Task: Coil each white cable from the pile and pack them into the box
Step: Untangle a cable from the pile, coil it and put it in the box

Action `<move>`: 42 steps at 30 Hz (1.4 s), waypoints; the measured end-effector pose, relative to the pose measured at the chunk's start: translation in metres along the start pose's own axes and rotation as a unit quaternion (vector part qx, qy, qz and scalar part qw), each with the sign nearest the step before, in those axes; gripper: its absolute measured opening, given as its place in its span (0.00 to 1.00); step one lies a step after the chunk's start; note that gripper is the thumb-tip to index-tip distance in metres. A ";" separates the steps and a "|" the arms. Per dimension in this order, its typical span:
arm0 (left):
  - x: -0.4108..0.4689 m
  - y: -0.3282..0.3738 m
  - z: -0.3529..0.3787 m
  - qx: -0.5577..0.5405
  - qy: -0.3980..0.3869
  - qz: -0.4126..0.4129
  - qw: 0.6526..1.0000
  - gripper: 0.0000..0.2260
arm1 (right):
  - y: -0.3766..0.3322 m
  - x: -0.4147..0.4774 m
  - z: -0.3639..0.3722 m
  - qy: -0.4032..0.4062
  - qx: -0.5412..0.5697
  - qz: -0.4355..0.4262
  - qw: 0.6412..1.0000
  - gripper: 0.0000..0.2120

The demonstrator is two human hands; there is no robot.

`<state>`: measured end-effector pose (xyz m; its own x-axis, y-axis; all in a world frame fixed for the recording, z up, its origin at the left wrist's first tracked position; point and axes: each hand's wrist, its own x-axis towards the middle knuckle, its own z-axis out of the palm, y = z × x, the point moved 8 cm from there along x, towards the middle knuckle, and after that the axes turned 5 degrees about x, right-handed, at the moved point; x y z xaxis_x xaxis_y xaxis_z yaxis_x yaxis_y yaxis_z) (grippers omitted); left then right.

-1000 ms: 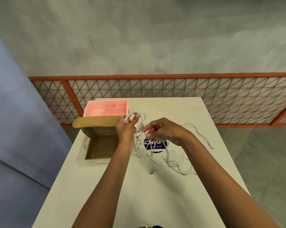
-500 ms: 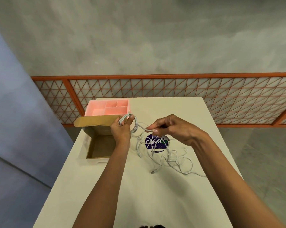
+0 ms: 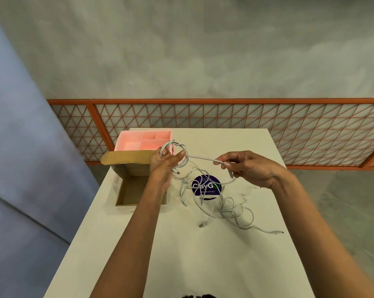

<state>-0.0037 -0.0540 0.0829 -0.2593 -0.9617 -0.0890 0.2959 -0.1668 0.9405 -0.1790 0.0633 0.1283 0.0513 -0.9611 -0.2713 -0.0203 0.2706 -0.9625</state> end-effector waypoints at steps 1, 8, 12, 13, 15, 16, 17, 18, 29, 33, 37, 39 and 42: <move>-0.001 0.001 0.000 0.009 0.007 0.007 1.000 0.16 | -0.002 0.000 0.004 -0.014 0.005 -0.008 1.000 0.11; 0.002 -0.003 -0.003 -0.014 0.044 0.004 0.999 0.16 | -0.006 0.001 -0.002 0.053 -0.071 -0.033 0.995 0.06; 0.000 0.003 0.012 -0.096 0.016 -0.024 0.995 0.18 | 0.007 0.006 -0.014 0.099 -0.083 -0.054 0.990 0.06; -0.001 0.005 0.016 -0.103 0.004 -0.026 0.994 0.18 | 0.012 0.008 -0.015 0.109 -0.082 -0.060 0.989 0.06; -0.003 0.007 0.025 -0.099 -0.012 -0.026 0.995 0.21 | 0.024 0.014 -0.017 0.141 -0.066 -0.074 0.985 0.07; -0.006 0.007 0.029 -0.093 -0.013 -0.031 0.995 0.21 | 0.029 0.017 -0.017 0.161 -0.050 -0.080 0.982 0.08; -0.008 0.007 0.033 -0.098 -0.015 -0.034 0.995 0.21 | 0.033 0.020 -0.017 0.182 -0.026 -0.087 0.979 0.08; -0.011 0.009 0.038 -0.109 -0.018 -0.036 0.993 0.19 | 0.035 0.022 -0.017 0.201 0.004 -0.095 0.975 0.08; -0.024 0.003 0.062 -0.211 -0.080 -0.071 0.972 0.19 | 0.036 0.040 0.002 0.201 0.339 -0.112 0.912 0.09; -0.022 0.001 0.061 -0.202 -0.059 -0.064 0.976 0.17 | 0.036 0.044 0.014 0.177 0.391 -0.078 0.900 0.09; -0.025 0.008 0.057 -0.131 -0.048 -0.012 0.990 0.07 | 0.041 0.048 0.025 0.149 0.403 -0.027 0.903 0.10; -0.026 0.008 0.059 -0.106 -0.069 -0.005 0.992 0.12 | 0.043 0.049 0.028 0.140 0.376 -0.002 0.916 0.11; -0.025 0.003 0.062 -0.120 -0.076 -0.027 0.989 0.06 | 0.043 0.053 0.033 0.124 0.368 0.012 0.921 0.10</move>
<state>-0.0529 -0.0169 0.1083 -0.4098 -0.9096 -0.0688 0.4837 -0.2807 0.8290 -0.1444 0.0260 0.0729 -0.1718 -0.9129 -0.3702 0.6690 0.1677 -0.7241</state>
